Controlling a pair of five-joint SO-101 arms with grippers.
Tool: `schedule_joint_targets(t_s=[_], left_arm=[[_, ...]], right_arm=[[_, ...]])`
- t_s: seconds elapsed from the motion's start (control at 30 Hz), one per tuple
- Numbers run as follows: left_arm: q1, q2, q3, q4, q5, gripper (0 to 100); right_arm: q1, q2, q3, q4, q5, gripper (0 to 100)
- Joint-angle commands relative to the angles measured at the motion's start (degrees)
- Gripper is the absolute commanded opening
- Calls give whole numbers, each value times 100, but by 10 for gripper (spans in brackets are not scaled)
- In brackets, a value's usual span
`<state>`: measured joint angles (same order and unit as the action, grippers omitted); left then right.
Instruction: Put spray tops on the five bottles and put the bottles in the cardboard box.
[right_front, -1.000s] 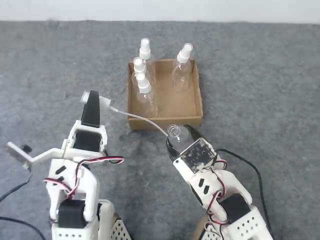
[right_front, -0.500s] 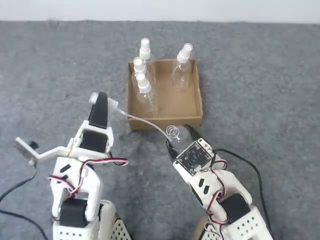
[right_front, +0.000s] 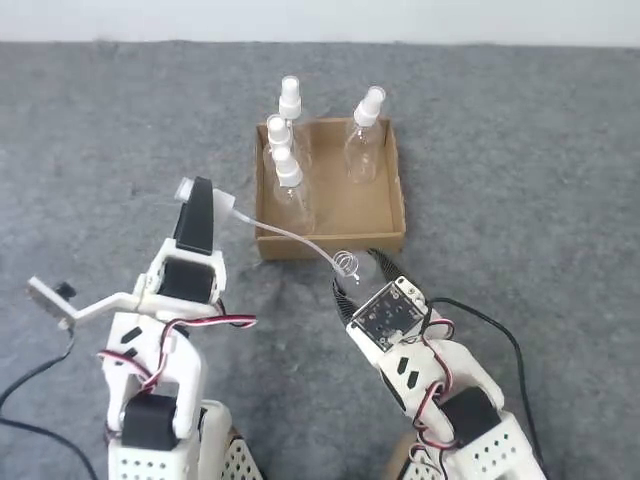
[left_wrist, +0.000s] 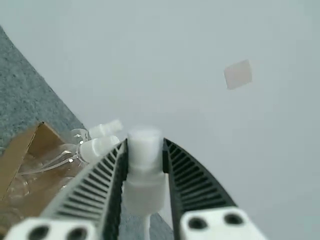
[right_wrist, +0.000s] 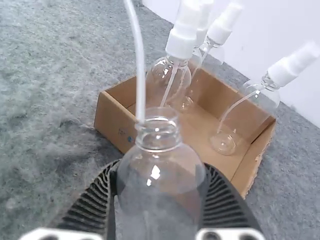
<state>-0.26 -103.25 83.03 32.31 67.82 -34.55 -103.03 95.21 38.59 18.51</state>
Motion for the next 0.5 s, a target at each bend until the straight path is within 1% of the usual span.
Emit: schedule_joint_targets(t_s=[0.0,0.2,0.4,0.47], left_arm=[[9,-26,180,-527,-79,11],[9,-26,224,-580,-316,11],[9,-26,198,-580,-308,11],[-114,-35,136,-633,-281,11]], right_arm=[[-57,-92,123,-48,97,69],[-57,-92,123,-48,97,69],[-57,-92,123,-48,97,69],[-57,-92,123,-48,97,69]])
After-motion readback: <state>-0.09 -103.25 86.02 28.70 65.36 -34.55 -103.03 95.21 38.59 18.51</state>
